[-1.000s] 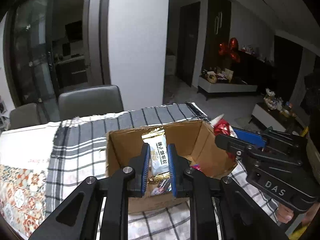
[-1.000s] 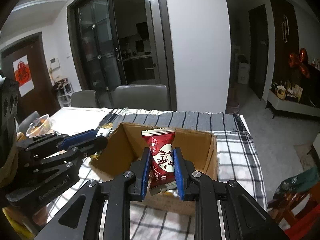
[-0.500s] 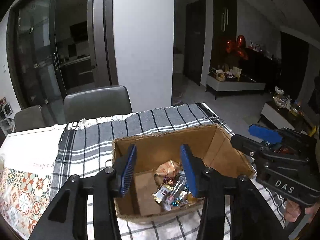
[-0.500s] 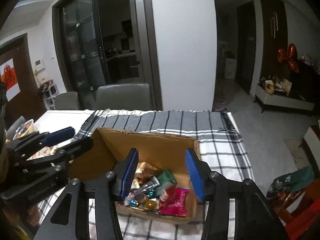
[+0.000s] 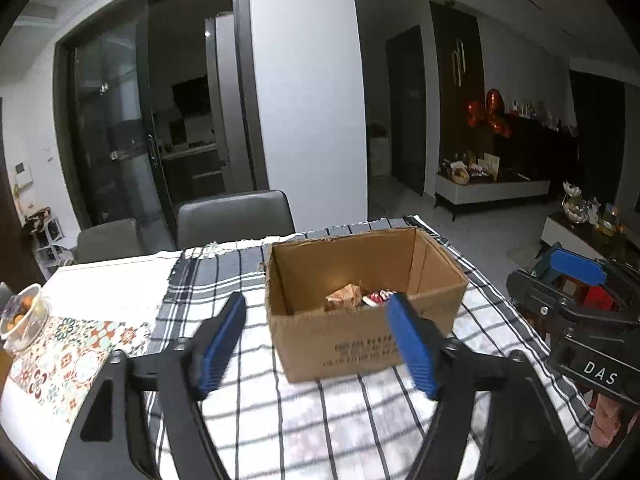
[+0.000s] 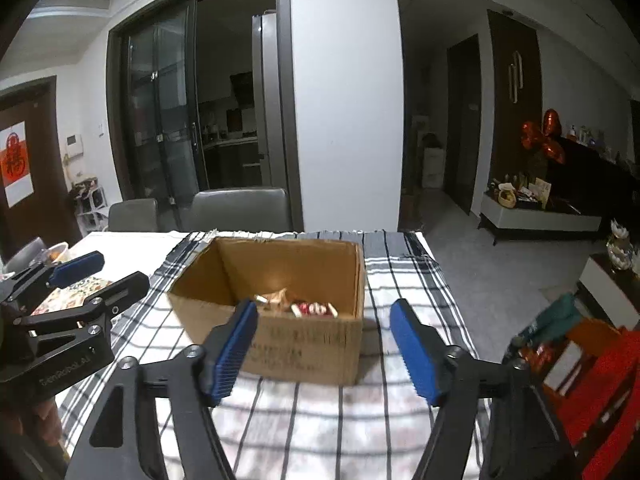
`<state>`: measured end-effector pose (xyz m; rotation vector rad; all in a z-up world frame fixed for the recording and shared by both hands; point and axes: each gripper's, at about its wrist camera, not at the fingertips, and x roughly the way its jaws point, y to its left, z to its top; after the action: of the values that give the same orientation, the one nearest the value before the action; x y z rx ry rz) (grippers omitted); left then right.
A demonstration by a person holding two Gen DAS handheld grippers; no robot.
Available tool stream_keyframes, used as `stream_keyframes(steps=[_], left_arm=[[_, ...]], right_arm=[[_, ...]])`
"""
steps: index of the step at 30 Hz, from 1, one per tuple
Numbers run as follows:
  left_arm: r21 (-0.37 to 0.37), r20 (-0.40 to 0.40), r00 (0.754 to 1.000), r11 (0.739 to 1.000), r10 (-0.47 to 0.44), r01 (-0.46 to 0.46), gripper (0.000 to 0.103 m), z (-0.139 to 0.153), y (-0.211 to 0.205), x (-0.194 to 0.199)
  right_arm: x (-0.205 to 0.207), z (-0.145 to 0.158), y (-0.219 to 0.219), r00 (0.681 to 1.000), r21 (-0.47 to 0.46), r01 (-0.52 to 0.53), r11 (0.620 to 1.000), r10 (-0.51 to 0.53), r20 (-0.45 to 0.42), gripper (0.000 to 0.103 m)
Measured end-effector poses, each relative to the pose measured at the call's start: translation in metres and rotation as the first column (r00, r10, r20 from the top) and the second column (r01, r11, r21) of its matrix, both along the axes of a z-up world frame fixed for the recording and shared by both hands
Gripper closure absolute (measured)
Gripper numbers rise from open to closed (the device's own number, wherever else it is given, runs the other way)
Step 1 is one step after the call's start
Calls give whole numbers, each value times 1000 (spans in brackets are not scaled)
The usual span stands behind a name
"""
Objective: Organize snacks
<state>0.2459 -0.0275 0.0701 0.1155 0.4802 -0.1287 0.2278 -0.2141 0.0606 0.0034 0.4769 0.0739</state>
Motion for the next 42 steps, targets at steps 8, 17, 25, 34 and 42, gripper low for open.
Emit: stream_keyframes(steps=[8,17,25,34,42], left_arm=[[39,66,997,998,37,-40,11,-4,1,-67],[44,71,997,998,40,-43,3,-15,1,-120],[15,70,997,999,46,-47,0,-22,5,-153],[3,87,994,997,73,-74,0,-27,11,-174],[8,95,993,998,68,-69,0,-27,10,-184]], right_arm=[[-62,-5,-2,1000,6,10,1000,-10,1,27],[-118,-13,-6,999,-19,33,999,-34,-7,21],[-153,-16,-4,1000,-36,19,999,-19,5,21],[-173,-13,4,998,-54,16,998,-13,55,21],[-176,-16,1,999,-33,6,999,-5,51,21]])
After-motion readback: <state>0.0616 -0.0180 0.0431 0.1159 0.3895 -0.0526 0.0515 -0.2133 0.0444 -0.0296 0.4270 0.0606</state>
